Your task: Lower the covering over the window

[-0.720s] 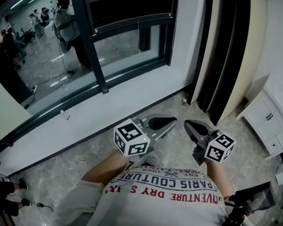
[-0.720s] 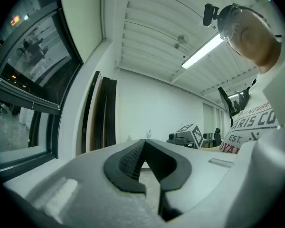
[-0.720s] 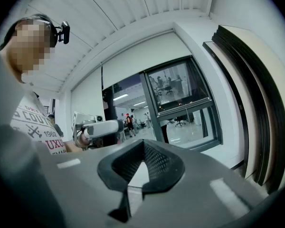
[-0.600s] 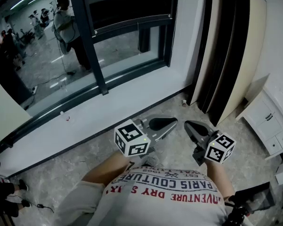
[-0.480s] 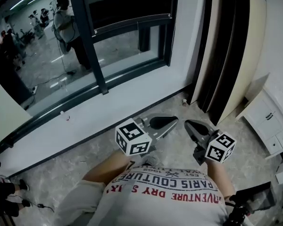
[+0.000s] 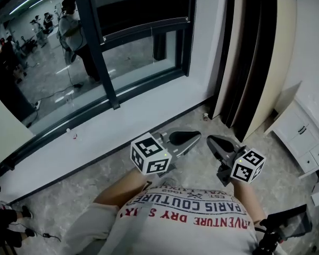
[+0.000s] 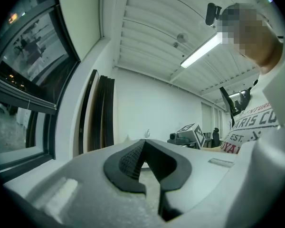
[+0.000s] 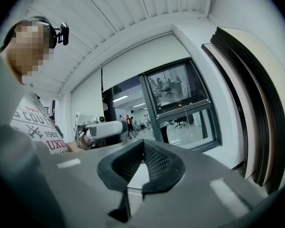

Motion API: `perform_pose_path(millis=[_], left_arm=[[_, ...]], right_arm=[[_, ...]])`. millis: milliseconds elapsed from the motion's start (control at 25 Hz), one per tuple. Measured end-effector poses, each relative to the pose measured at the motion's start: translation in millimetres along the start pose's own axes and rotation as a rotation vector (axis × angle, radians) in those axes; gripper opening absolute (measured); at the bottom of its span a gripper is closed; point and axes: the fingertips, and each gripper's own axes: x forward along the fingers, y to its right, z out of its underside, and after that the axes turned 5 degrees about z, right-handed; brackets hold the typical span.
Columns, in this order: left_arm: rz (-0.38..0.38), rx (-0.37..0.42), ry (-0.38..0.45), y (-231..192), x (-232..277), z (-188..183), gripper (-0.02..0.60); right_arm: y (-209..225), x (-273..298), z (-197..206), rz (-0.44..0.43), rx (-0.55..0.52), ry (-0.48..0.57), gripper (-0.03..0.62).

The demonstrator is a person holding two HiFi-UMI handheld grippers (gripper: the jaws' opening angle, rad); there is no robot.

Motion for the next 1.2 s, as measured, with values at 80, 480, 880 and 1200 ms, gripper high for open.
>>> perform_pose_path(millis=[80, 480, 880, 1200], left_arm=[[0.000, -0.009, -0.006, -2.3, 3.5, 1.8, 0.002], [0.004, -0.044, -0.019, -36.5, 10.2, 9.0, 0.002], [-0.005, -0.083, -0.024, -145.0, 33.0, 17.1, 0.002], [-0.015, -0.088, -0.057, -291.9, 46.6, -0.7, 0.002]], right_arm=[[2.9, -0.6, 0.2, -0.003, 0.002, 0.001, 0.005], [28.6, 24.0, 6.1, -0.009, 0.024, -0.005, 0.006], [106.8, 95.9, -0.1, -0.007, 0.057, -0.025, 0.006], [194.1, 208.4, -32.8, 0.015, 0.094, -0.037, 0.006]])
